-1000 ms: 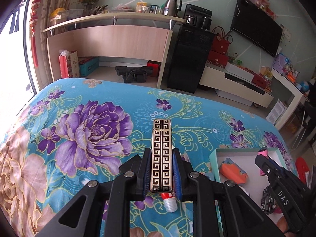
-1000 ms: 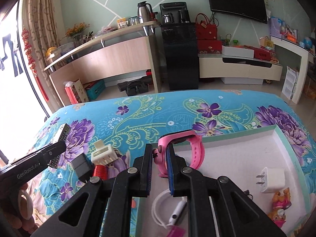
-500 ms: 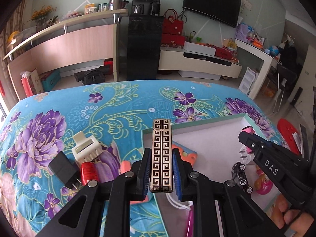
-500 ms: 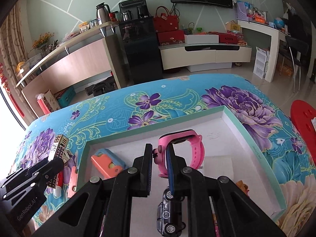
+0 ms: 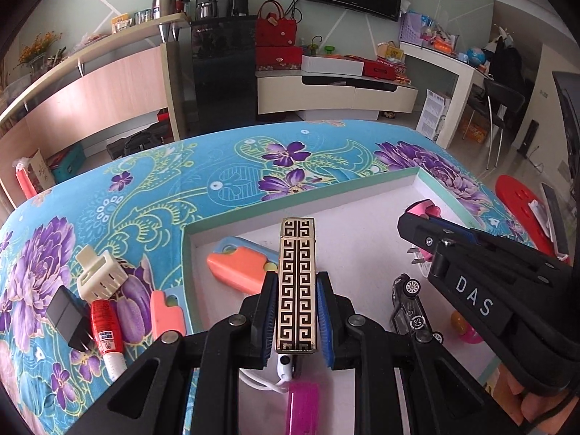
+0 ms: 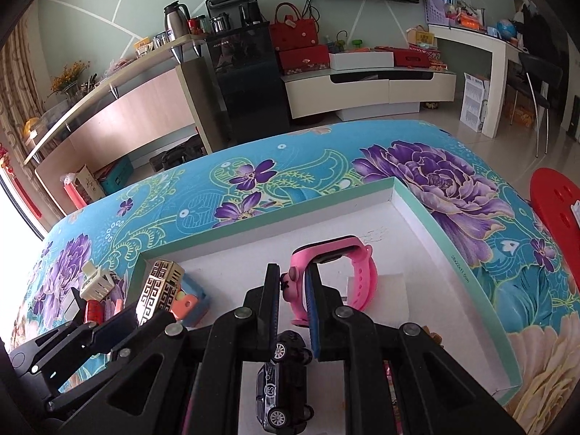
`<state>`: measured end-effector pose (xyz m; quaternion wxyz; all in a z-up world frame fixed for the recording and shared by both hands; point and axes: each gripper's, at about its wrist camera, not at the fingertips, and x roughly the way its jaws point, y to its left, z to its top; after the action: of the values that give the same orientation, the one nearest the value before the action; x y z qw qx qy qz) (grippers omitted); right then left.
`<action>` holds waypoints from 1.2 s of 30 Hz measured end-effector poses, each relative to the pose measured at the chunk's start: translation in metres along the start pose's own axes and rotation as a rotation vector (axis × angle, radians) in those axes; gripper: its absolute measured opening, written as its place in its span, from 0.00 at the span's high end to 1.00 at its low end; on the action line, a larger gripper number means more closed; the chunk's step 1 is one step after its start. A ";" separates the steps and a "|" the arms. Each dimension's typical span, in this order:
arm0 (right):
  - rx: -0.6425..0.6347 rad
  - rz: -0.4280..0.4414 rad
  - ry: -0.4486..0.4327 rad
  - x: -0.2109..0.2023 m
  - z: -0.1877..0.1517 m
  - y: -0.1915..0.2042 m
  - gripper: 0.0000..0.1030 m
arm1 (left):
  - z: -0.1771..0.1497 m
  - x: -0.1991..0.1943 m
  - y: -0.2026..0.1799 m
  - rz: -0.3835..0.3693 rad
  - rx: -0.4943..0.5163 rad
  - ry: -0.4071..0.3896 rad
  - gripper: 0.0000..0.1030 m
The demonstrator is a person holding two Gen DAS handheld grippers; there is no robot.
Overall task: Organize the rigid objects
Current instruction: 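Carry the patterned bar and pink watch over the tray with both grippers, then open both grippers to drop the bar and watch into the tray, then withdraw both grippers from the tray back toward the pile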
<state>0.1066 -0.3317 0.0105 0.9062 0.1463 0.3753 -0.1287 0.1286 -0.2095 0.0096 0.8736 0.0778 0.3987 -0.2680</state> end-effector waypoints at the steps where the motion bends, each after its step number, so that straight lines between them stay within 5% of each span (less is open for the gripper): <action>1: -0.001 0.005 0.005 0.001 0.000 0.001 0.86 | 0.000 0.001 -0.001 0.000 0.003 0.003 0.78; 13: -0.017 0.024 0.033 0.006 -0.002 0.007 0.85 | 0.001 0.001 0.002 -0.007 -0.001 0.017 0.77; 17: -0.023 0.024 0.029 0.004 -0.001 0.009 0.65 | 0.003 -0.006 0.005 -0.003 -0.006 -0.001 0.76; 19: -0.019 0.034 0.023 0.002 0.000 0.009 0.64 | 0.004 -0.009 0.008 -0.001 -0.013 -0.004 0.74; 28: -0.046 0.033 0.012 -0.003 0.002 0.019 0.63 | 0.006 -0.018 0.043 0.062 -0.105 -0.015 0.41; 33: -0.069 0.027 0.026 0.001 0.001 0.028 0.62 | 0.004 -0.022 0.075 0.142 -0.189 0.005 0.30; 36: -0.086 0.033 0.033 0.004 0.000 0.039 0.50 | 0.002 -0.027 0.096 0.196 -0.237 0.004 0.22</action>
<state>0.1225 -0.2963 0.0139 0.9073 0.1153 0.3930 -0.0951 0.1667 -0.1183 0.0232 0.8979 0.0132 0.4196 -0.1325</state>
